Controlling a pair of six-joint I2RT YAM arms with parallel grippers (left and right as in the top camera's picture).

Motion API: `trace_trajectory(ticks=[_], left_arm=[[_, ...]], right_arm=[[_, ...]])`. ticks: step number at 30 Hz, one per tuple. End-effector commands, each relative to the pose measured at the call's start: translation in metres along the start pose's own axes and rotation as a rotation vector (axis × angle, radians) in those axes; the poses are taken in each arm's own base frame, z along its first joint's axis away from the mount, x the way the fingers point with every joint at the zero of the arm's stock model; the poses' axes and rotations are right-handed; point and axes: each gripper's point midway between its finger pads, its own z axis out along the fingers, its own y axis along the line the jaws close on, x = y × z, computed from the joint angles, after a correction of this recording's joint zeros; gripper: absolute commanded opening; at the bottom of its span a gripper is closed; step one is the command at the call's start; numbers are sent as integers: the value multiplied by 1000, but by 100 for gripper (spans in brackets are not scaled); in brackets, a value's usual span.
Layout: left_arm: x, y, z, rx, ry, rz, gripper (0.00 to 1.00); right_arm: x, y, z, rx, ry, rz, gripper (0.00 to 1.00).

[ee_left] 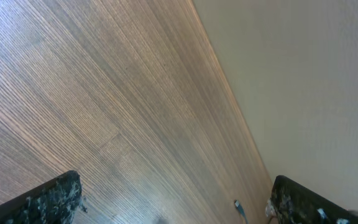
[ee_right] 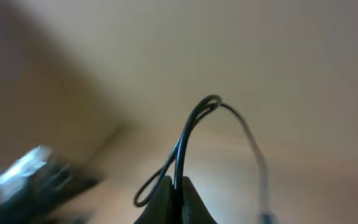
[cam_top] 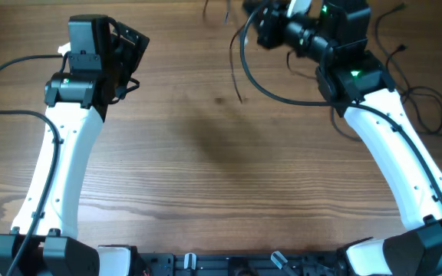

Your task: Untangle cables

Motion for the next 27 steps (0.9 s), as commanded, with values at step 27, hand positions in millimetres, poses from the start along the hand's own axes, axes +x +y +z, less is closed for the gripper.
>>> trace_trajectory(ticks=[27], left_arm=[[0,2,1,-10,-11,30,100]], right_arm=[[55,-211,-19,433,169,156,4]])
